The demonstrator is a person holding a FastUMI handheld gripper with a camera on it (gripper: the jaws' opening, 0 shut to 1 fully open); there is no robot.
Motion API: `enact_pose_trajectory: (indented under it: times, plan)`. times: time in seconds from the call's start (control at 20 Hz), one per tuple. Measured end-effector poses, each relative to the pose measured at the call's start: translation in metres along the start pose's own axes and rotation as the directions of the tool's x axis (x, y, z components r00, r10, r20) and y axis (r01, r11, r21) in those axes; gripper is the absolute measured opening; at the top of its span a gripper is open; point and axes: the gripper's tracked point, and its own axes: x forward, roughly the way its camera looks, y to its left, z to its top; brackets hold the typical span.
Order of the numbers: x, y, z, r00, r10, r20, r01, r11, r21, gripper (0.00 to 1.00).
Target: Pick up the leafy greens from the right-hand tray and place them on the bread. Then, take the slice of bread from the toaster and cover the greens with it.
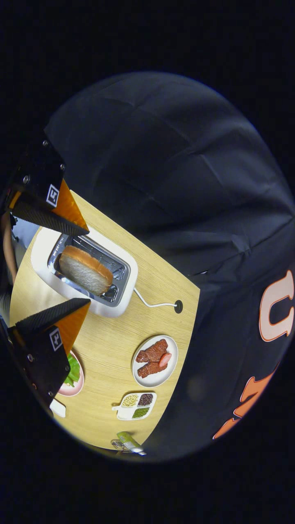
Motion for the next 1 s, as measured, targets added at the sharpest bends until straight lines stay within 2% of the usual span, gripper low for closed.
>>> enact_pose_trajectory:
  times: [0.15, 0.35, 0.4, 0.45, 0.5, 0.55, 0.6, 0.7, 1.0]
  plan:
    - [0.010, -0.007, -0.003, 0.999, -0.046, -0.020, 0.046, 0.999, -0.007, 0.85]
    - [0.023, -0.022, -0.015, 0.996, -0.076, -0.050, 0.076, 0.997, -0.002, 0.70]
    - [0.023, -0.022, -0.019, 0.996, -0.067, -0.061, 0.067, 0.998, 0.006, 0.62]
    - [0.023, -0.025, -0.018, 0.996, -0.068, -0.053, 0.069, 0.998, 0.013, 0.59]
    - [0.023, -0.022, -0.016, 0.997, -0.056, -0.046, 0.057, 0.998, 0.034, 0.48]
    - [0.022, -0.019, -0.016, 0.998, -0.041, -0.047, 0.043, 0.997, 0.058, 0.41]
    - [0.020, -0.017, -0.015, 0.999, -0.026, -0.039, 0.029, 0.997, 0.077, 0.28]
    - [0.013, -0.014, -0.008, 1.000, -0.012, -0.013, 0.013, 0.996, 0.088, 0.16]
    - [-0.018, -0.019, -0.007, 0.996, 0.023, 0.082, -0.031, 0.995, 0.095, 0.13]
